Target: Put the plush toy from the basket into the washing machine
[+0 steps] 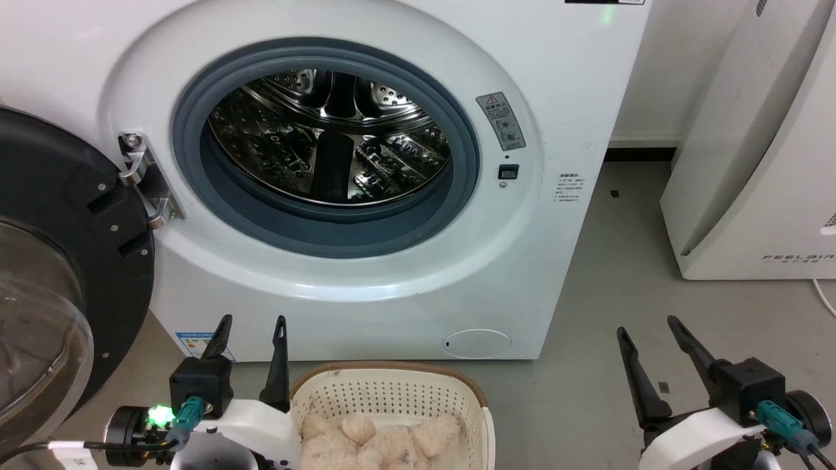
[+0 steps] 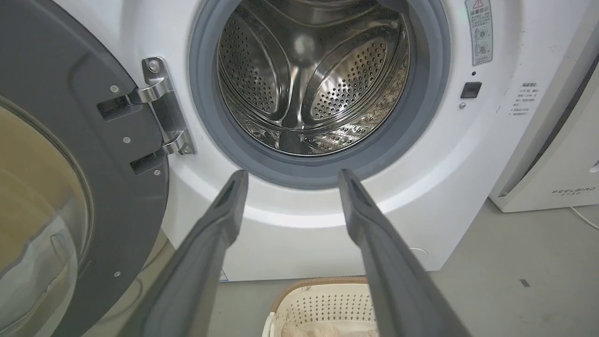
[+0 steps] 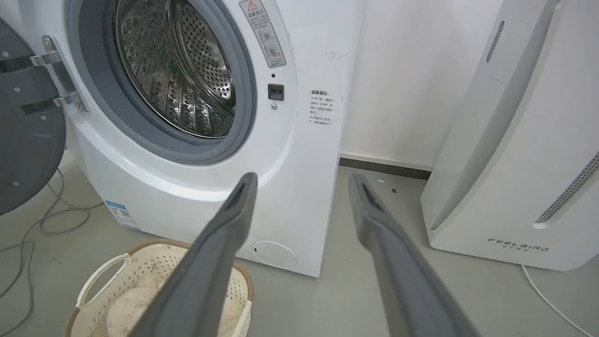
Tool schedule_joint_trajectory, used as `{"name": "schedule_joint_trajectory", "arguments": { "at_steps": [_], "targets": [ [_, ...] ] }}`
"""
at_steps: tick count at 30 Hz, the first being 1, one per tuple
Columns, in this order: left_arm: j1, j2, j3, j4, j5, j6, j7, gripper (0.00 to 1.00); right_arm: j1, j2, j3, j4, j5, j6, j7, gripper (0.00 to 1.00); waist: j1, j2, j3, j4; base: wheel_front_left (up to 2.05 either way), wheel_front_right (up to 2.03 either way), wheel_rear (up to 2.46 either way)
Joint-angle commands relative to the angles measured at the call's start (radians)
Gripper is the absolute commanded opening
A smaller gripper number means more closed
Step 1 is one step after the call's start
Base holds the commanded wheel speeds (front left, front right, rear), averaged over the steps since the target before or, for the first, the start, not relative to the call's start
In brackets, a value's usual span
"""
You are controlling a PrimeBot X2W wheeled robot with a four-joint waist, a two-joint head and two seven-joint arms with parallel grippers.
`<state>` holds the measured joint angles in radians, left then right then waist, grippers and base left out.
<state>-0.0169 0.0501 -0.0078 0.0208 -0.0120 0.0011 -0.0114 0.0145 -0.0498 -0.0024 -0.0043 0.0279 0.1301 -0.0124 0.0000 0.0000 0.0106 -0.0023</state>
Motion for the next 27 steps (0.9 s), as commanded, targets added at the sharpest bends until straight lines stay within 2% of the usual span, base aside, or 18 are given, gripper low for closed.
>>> {"name": "schedule_joint_trajectory", "arguments": {
  "at_steps": [1,17,27],
  "targets": [
    [-0.017,0.0,-0.003,0.011,-0.006,0.007,-0.012,1.0,-0.007,0.0,-0.004,-0.005,0.011,0.0,-0.012,1.0,0.0,0.0,0.005,-0.001,0.0,0.0,0.0],
    [-0.128,0.007,-0.04,0.168,0.002,-0.006,-0.043,1.0,-0.047,0.0,-0.01,-0.016,0.052,0.0,-0.043,1.0,0.0,0.0,0.09,-0.022,0.0,0.0,0.0],
    [-0.221,0.024,-0.075,0.338,0.013,-0.016,-0.044,1.0,-0.087,0.0,-0.014,-0.03,0.08,0.0,-0.064,1.0,0.0,0.0,0.179,-0.044,0.0,0.0,0.0]
  ]
}}
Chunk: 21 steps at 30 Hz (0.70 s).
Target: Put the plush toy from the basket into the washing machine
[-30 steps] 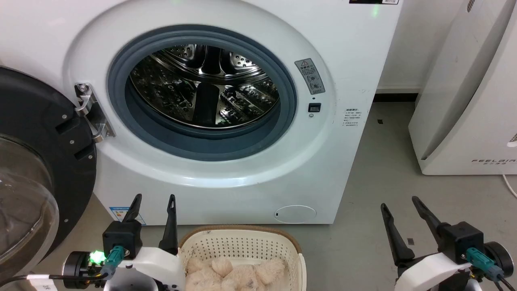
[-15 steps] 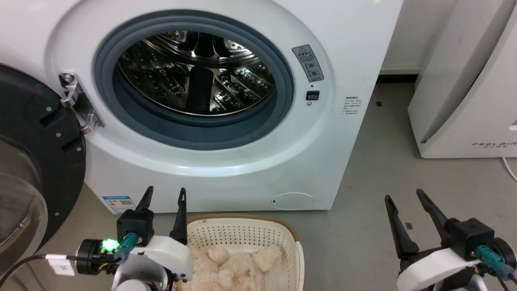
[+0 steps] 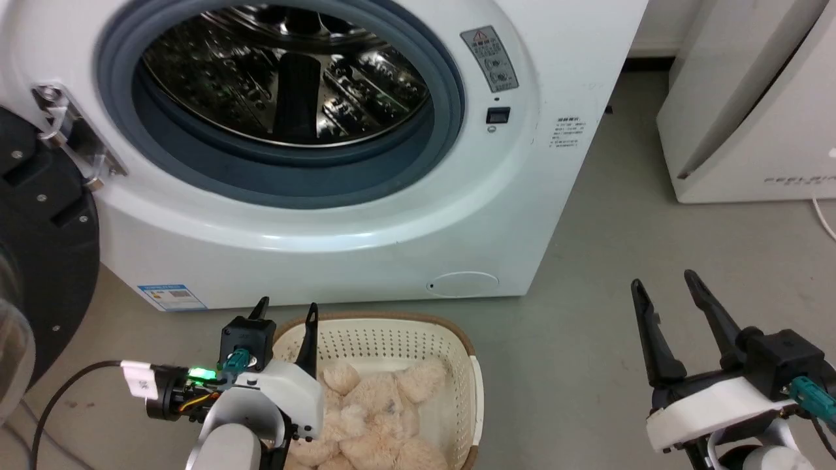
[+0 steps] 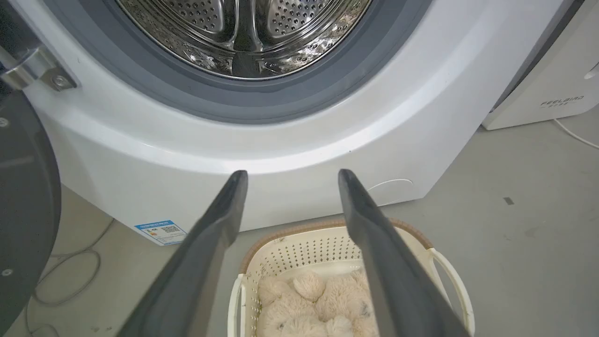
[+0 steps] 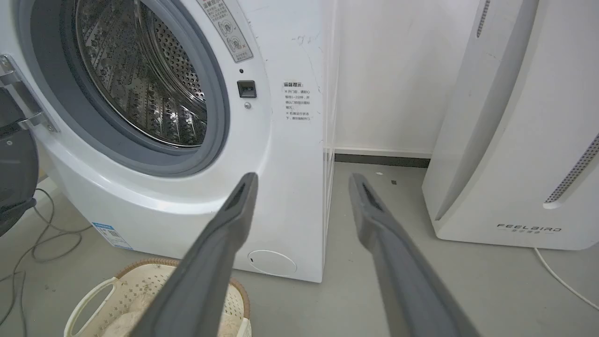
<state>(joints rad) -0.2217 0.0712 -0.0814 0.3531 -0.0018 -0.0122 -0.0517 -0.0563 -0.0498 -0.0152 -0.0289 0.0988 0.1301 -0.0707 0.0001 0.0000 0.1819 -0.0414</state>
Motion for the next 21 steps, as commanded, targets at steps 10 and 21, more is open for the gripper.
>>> {"name": "schedule_joint_trajectory", "arguments": {
  "at_steps": [10,21],
  "targets": [
    [-0.084,0.038,-0.052,0.123,0.026,-0.019,0.068,1.0,-0.053,0.0,-0.007,-0.024,0.038,0.0,-0.026,1.0,-0.0001,0.0,0.114,-0.032,0.0,0.0,0.0],
    [-0.163,0.076,-0.123,0.237,0.052,-0.045,0.174,1.0,-0.095,0.0,-0.013,-0.052,0.064,0.0,-0.049,1.0,-0.0001,0.0,0.243,-0.055,0.0,0.0,0.0]
  ]
}}
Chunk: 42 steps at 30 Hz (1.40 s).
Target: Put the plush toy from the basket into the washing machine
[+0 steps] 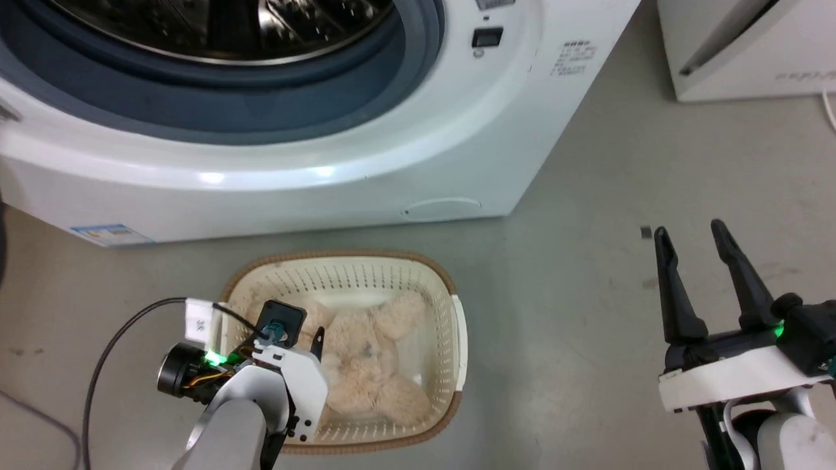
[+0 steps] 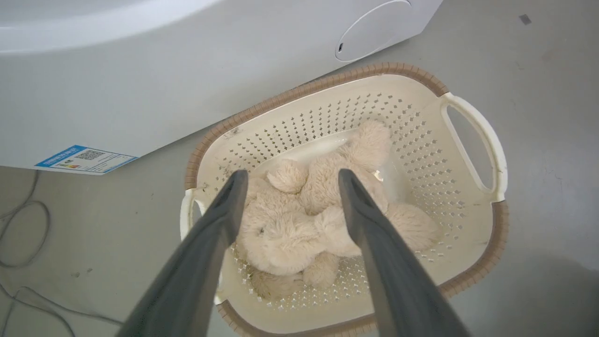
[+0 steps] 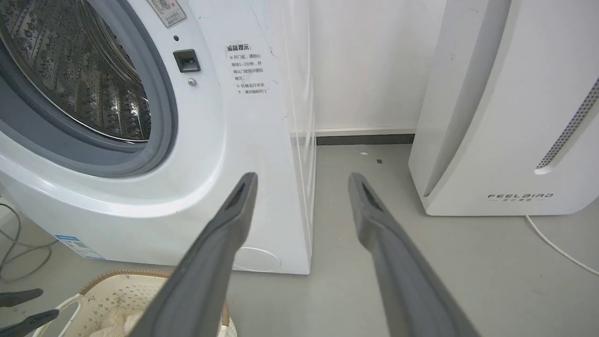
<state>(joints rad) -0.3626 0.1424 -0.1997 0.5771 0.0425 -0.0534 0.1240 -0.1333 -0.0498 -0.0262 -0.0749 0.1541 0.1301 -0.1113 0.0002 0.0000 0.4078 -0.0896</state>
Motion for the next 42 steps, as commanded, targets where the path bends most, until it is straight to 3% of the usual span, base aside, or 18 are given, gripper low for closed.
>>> {"name": "schedule_joint_trajectory", "arguments": {
  "at_steps": [1,19,42],
  "targets": [
    [-0.029,0.007,-0.012,0.023,0.009,-0.005,0.008,1.0,-0.022,0.0,-0.003,-0.009,0.011,0.0,-0.011,1.0,-0.0002,0.0,0.029,-0.009,0.0,0.0,0.0],
    [-0.165,0.051,-0.14,0.208,0.003,-0.027,0.087,1.0,-0.084,0.0,-0.018,-0.056,0.051,0.0,-0.048,1.0,-0.0002,0.0,0.214,-0.035,0.0,0.0,0.0],
    [-0.376,0.097,-0.271,0.444,0.0,-0.013,0.031,1.0,-0.159,0.0,-0.027,-0.095,0.097,0.0,-0.096,1.0,-0.0002,0.0,0.433,-0.057,0.0,0.0,0.0]
  ]
}}
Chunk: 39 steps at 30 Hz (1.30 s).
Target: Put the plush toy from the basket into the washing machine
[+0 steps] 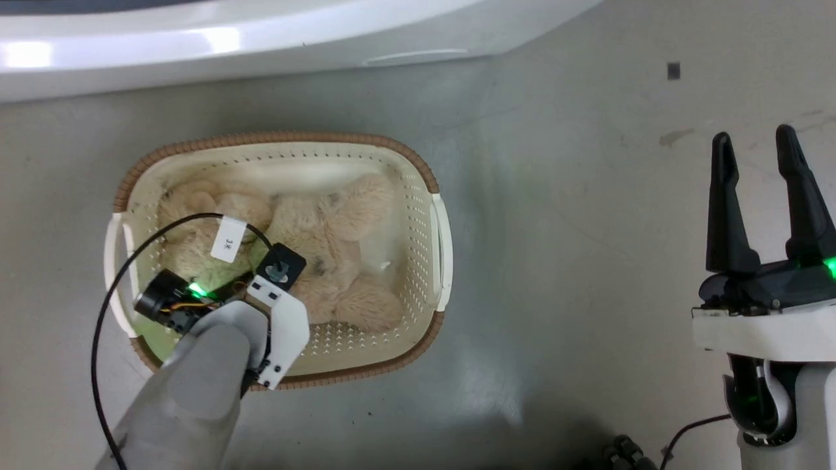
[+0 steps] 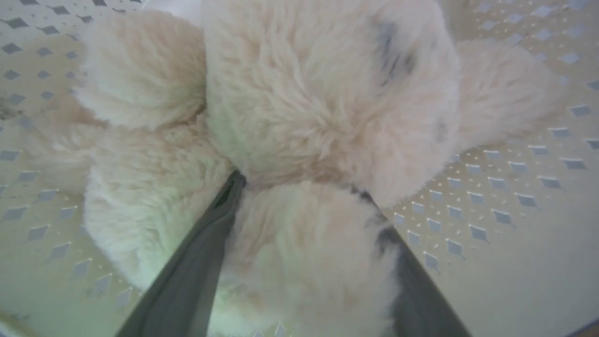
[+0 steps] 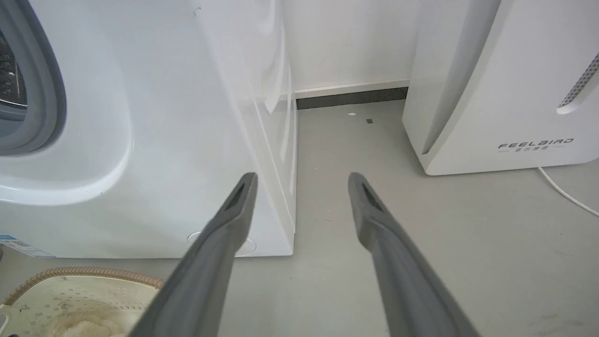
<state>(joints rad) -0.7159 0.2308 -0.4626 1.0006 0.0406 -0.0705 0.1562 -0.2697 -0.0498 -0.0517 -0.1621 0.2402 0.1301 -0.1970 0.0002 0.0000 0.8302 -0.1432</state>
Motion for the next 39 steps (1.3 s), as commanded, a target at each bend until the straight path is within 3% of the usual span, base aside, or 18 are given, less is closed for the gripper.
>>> {"name": "schedule_joint_trajectory", "arguments": {
  "at_steps": [1,2,3,12,19,32,39],
  "targets": [
    [-0.03,0.011,-0.015,0.031,0.001,0.004,-0.005,1.0,-0.026,0.0,0.0,-0.008,0.014,0.0,-0.012,1.0,-0.0002,0.0,0.017,-0.005,0.0,0.0,0.0],
    [-0.037,0.015,-0.024,0.041,0.004,0.004,-0.015,0.32,-0.029,0.0,0.003,-0.007,0.017,0.0,-0.014,1.0,-0.0002,0.0,0.022,-0.007,0.0,0.0,0.0],
    [-0.044,0.019,-0.033,0.052,0.006,0.004,-0.026,0.0,-0.033,0.0,0.006,-0.006,0.021,0.0,-0.016,1.0,-0.0002,0.0,0.026,-0.009,0.0,0.0,0.0],
    [-0.081,0.04,-0.069,0.134,-0.013,0.012,-0.089,0.0,-0.062,0.0,0.016,0.011,0.047,0.001,-0.033,1.0,-0.0002,0.0,0.027,-0.024,0.0,0.0,0.0],
    [-0.065,0.027,-0.064,0.206,-0.076,0.01,-0.154,0.0,-0.067,0.0,-0.002,0.048,0.063,0.001,-0.048,1.0,-0.0002,0.0,-0.034,-0.023,0.0,0.0,0.0],
    [0.024,-0.031,-0.09,0.29,-0.151,-0.023,-0.374,0.0,0.011,0.0,-0.043,0.092,0.035,0.001,-0.065,1.0,-0.0002,0.0,-0.292,0.059,0.0,0.0,0.0],
    [0.034,-0.084,-0.084,0.283,-0.181,-0.028,-0.413,0.0,0.079,0.0,-0.04,0.11,0.017,0.001,-0.065,1.0,-0.0002,0.0,-0.415,0.106,0.0,0.0,0.0]
  ]
}}
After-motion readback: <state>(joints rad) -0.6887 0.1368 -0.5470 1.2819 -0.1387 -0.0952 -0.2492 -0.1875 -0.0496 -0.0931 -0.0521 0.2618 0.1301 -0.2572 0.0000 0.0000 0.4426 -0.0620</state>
